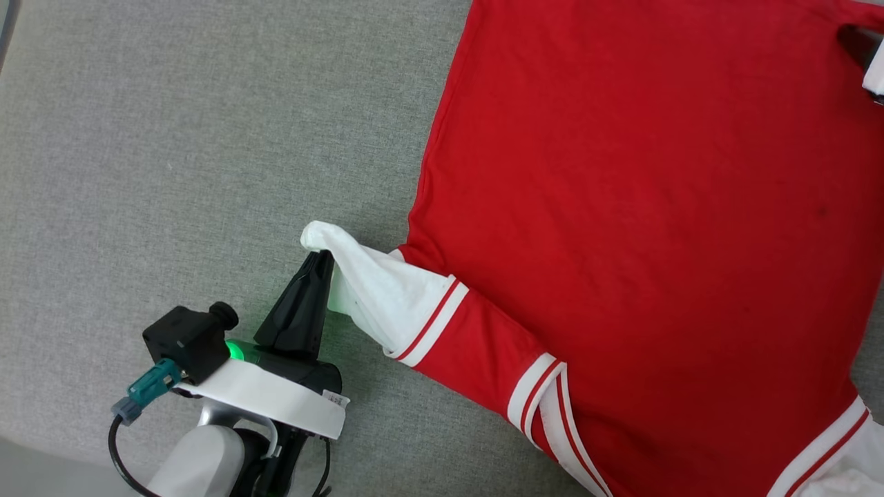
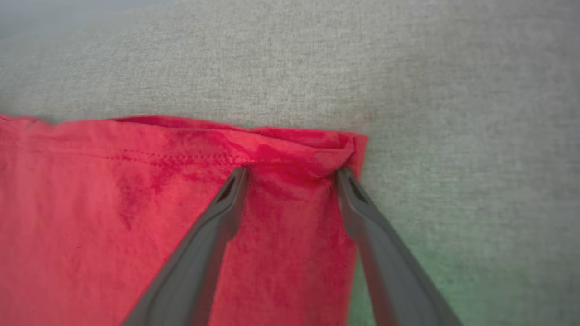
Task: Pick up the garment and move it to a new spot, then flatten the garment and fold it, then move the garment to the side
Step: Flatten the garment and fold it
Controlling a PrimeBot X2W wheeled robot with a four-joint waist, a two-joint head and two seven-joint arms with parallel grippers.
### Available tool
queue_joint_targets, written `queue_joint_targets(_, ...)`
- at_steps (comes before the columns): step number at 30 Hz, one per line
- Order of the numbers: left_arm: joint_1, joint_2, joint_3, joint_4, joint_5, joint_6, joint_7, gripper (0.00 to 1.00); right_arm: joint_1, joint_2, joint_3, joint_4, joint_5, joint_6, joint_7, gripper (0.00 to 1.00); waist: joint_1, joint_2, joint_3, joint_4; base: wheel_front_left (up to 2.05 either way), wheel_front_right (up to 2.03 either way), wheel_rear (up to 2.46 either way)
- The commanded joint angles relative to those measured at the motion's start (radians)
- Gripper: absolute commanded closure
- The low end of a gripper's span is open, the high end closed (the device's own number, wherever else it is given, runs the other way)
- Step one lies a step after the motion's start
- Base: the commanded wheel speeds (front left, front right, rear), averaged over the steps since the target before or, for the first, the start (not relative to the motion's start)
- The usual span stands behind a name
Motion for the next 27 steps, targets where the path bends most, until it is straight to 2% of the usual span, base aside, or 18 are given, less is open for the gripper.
queue_joint_targets(1, -0.012, 0.004, -0.002, 0.004, 0.005, -0.002, -0.006, 1.0, 0.077, 0.031, -0.011, 0.104, -0.017, 0.0, 0.11, 0.57, -0.0001, 0.0, 0.001, -0.003, 0.0, 0.0, 0.0)
queue_joint_targets(2, -0.013, 0.003, -0.003, 0.006, 0.005, -0.002, -0.005, 1.0, 0.082, 0.03, -0.019, 0.121, -0.026, -0.001, 0.14, 0.86, -0.0001, 0.0, 0.0, -0.005, 0.0, 0.0, 0.0)
queue_joint_targets(3, -0.014, 0.003, -0.004, 0.007, 0.004, -0.002, -0.005, 1.0, 0.083, 0.031, -0.03, 0.129, -0.031, -0.001, 0.152, 1.0, -0.0001, 0.0, -0.002, -0.006, 0.0, 0.0, 0.0)
queue_joint_targets(10, -0.013, 0.006, -0.009, 0.023, 0.007, 0.002, -0.001, 1.0, 0.056, 0.009, -0.016, 0.089, -0.057, -0.001, 0.106, 1.0, -0.0001, 0.0, -0.049, -0.016, 0.0, 0.0, 0.0)
queue_joint_targets(17, 0.042, 0.018, -0.003, 0.044, -0.002, 0.028, 0.01, 1.0, 0.085, -0.066, 0.106, 0.006, 0.002, -0.001, 0.04, 1.0, -0.0001, 0.0, -0.178, -0.045, 0.0, 0.0, 0.0)
queue_joint_targets(22, 0.111, 0.031, 0.023, 0.057, -0.027, 0.064, 0.016, 1.0, 0.237, -0.117, 0.228, -0.097, 0.118, -0.001, 0.036, 1.0, -0.0001, 0.0, -0.289, -0.095, 0.0, 0.0, 0.0)
queue_joint_targets(27, 0.19, 0.058, 0.051, 0.057, -0.04, 0.106, 0.032, 1.0, 0.471, -0.165, 0.312, -0.281, 0.252, -0.001, 0.07, 1.0, -0.0001, 0.0, -0.385, -0.157, 0.0, 0.0, 0.0)
